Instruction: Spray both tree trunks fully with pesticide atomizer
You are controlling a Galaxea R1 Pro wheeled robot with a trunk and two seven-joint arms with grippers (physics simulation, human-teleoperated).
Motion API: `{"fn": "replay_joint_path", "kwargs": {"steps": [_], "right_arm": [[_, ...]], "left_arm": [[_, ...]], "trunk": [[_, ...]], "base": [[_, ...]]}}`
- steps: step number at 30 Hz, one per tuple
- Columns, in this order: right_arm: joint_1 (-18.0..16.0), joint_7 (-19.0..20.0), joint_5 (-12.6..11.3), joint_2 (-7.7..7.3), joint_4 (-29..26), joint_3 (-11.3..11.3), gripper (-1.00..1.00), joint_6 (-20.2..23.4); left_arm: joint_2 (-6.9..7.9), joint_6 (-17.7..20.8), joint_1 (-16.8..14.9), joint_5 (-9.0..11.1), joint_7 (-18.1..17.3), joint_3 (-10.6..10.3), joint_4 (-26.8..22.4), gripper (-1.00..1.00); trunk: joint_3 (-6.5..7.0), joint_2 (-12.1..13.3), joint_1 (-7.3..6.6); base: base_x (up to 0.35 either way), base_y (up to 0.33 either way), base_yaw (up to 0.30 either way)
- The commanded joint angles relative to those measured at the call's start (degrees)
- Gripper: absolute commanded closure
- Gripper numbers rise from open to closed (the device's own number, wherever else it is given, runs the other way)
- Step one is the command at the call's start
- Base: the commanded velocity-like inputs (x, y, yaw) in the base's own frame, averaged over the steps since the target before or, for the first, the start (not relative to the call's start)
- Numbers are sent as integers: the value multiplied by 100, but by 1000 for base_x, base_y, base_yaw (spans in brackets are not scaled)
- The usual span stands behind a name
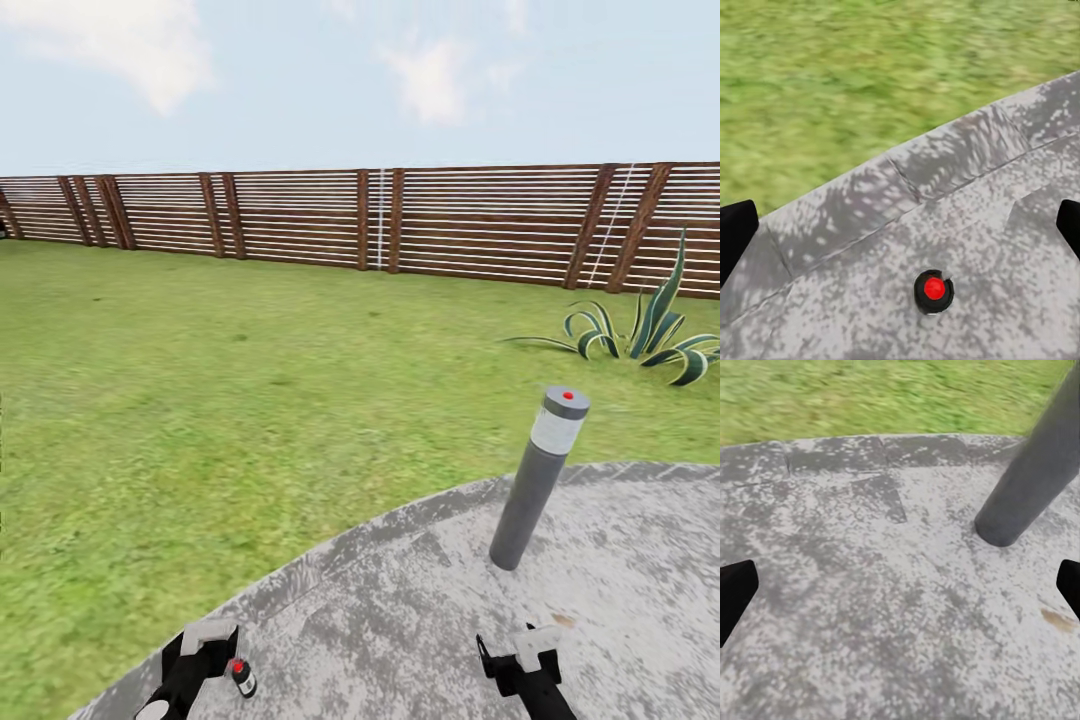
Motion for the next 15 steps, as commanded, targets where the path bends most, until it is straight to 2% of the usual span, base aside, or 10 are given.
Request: {"fn": "replay_joint_path", "kwargs": {"steps": [1,4,11,15], "right_arm": [[-2,-2,41,-4,-2,-1,-100,-11],[-2,-6,39,-14,-11,-4,-100,-11],[-2,-7,36,-19,-26,-5,-100,-10],[-2,-7,35,-20,-40,-5,-100,-11]], "left_arm": [[-1,-19,-3,8,4,1,5,-100],[-7,-23,-2,2,1,2,-1,-100],[-10,-25,-2,-10,-1,1,-8,-100],[-10,-21,-2,6,7,9,-9,-100]], "trunk": [[-5,-2,0],[-5,-2,0],[-5,-2,0],[-5,-2,0]], "base": [[66,287,0],[29,161,0],[8,28,0],[193,142,0]]}}
